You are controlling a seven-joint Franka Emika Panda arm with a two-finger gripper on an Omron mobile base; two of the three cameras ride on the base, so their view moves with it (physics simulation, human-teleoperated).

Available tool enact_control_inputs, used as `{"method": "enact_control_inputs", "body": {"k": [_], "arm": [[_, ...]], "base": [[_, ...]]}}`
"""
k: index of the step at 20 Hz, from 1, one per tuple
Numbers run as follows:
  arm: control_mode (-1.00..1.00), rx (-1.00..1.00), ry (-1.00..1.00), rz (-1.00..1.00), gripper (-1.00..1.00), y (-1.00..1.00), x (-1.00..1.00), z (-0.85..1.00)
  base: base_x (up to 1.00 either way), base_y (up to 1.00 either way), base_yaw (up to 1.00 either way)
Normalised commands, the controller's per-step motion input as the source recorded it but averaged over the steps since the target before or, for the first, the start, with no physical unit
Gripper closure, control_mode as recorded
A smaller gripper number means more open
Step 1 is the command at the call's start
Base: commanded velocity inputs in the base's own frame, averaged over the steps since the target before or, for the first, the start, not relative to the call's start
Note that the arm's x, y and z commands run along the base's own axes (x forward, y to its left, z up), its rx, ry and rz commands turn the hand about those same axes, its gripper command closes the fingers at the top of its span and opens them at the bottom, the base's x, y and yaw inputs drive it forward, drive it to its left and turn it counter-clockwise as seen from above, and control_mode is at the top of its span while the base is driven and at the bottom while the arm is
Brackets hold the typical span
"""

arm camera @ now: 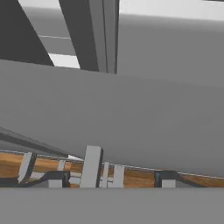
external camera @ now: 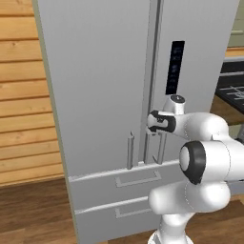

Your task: Take the strawberry from the fridge and place it on top of the pancake, located on the dining counter.

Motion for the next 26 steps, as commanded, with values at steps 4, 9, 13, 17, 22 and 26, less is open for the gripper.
{"method": "enact_control_inputs", "body": {"k": [4, 9, 13, 17, 22, 26], "arm": [[-1.00, 0.00, -0.07, 0.00, 1.00, 0.00, -0.22, -0.01], [-1.00, 0.00, -0.03, 0.00, 1.00, -0.32, -0.43, 0.00], [-1.00, 0.01, -0.05, 0.00, 1.00, -0.95, -0.91, 0.00], [-1.00, 0.02, -0.06, 0.01, 1.00, -1.00, -0.99, 0.00], [-1.00, 0.01, 0.00, 0.00, 1.00, -0.76, -0.61, 0.00], [-1.00, 0.02, -0.01, 0.01, -1.00, -0.31, -0.32, 0.00]], "base": [[0.00, 0.00, 0.00], [0.00, 0.00, 0.00], [0.00, 0.00, 0.00], [0.00, 0.00, 0.00], [0.00, 0.00, 0.00], [0.00, 0.00, 0.00]]}}
